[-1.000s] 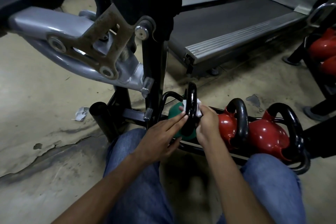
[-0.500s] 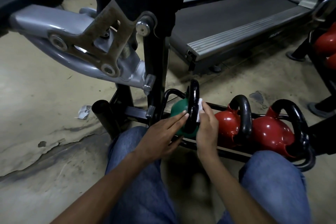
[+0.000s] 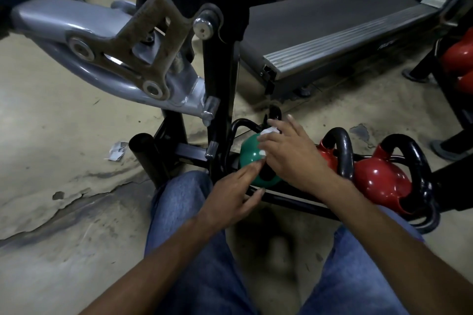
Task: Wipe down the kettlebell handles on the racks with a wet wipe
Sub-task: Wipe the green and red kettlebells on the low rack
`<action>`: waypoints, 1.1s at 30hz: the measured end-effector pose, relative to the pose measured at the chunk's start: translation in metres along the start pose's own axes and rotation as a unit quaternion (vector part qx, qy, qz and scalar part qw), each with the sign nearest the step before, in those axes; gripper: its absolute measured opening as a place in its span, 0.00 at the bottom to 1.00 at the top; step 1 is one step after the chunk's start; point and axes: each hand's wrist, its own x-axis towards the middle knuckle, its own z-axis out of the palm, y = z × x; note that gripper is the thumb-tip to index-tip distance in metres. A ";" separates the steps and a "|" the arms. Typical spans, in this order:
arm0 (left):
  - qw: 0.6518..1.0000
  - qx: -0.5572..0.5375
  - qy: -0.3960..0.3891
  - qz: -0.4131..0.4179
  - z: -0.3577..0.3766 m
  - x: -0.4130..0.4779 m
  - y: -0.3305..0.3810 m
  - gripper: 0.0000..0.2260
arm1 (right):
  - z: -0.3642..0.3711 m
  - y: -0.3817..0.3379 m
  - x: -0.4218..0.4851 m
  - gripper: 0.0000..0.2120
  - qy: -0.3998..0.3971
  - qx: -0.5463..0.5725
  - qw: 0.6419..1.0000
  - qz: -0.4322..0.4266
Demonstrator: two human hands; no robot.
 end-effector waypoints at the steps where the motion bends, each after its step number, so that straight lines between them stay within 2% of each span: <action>1: 1.000 -0.002 0.001 0.001 0.000 0.000 0.000 0.29 | 0.005 -0.003 -0.008 0.13 0.067 0.032 0.997 0.027; 2: 1.000 -0.003 0.002 0.001 0.000 0.000 0.000 0.30 | 0.013 -0.009 -0.016 0.13 0.140 0.082 0.985 0.065; 4: 1.000 -0.001 0.001 -0.003 -0.001 -0.001 0.000 0.30 | 0.024 -0.028 -0.026 0.13 0.244 0.224 0.928 0.170; 6: 1.000 -0.002 0.004 -0.006 -0.002 -0.001 0.001 0.30 | 0.030 -0.046 -0.026 0.12 0.284 0.346 0.849 0.280; 8: 1.000 -0.007 0.006 -0.008 -0.003 -0.002 0.002 0.31 | 0.030 -0.056 -0.022 0.10 0.314 0.444 0.744 0.387; 10: 1.000 -0.007 0.007 -0.011 -0.004 -0.002 0.003 0.31 | 0.030 -0.057 -0.017 0.09 0.298 0.553 0.631 0.455; 11: 1.000 -0.006 0.008 -0.011 -0.004 -0.002 0.003 0.31 | 0.028 -0.056 -0.014 0.10 0.269 0.604 0.589 0.465; 14: 1.000 -0.008 0.014 -0.013 -0.004 -0.001 0.004 0.31 | 0.028 -0.036 0.000 0.15 0.173 0.694 0.516 0.472; 16: 1.000 -0.015 0.020 -0.016 -0.002 -0.002 0.002 0.31 | 0.026 -0.023 0.004 0.16 0.138 0.725 0.492 0.462; 19: 1.000 -0.017 0.011 -0.017 -0.001 -0.004 -0.001 0.31 | 0.027 -0.032 -0.011 0.14 0.145 0.703 0.520 0.462; 22: 0.999 -0.024 0.014 -0.030 0.001 -0.003 -0.005 0.32 | 0.032 -0.056 -0.017 0.08 0.255 0.653 0.540 0.466; 23: 0.998 -0.035 0.021 -0.040 0.002 -0.002 -0.005 0.32 | 0.035 -0.059 -0.016 0.07 0.293 0.624 0.560 0.459; 25: 0.995 -0.061 0.032 -0.065 0.004 0.000 -0.006 0.31 | 0.038 -0.057 -0.014 0.07 0.333 0.559 0.636 0.414; 26: 0.994 -0.073 0.037 -0.076 0.005 0.002 -0.007 0.30 | 0.039 -0.054 -0.013 0.08 0.333 0.519 0.694 0.371; 29: 0.993 -0.081 0.043 -0.080 0.009 0.008 -0.013 0.28 | 0.035 -0.036 -0.008 0.09 0.251 0.310 0.900 0.174; 30: 0.994 -0.070 0.035 -0.071 0.010 0.010 -0.015 0.27 | 0.033 -0.029 -0.003 0.09 0.198 0.220 0.949 0.111; 31: 0.997 -0.051 0.023 -0.056 0.012 0.012 -0.017 0.27 | 0.028 -0.024 0.002 0.08 0.144 0.135 0.978 0.064; 33: 1.000 -0.008 0.003 -0.023 0.017 0.017 -0.023 0.28 | 0.017 -0.018 0.008 0.11 0.049 0.027 0.998 0.008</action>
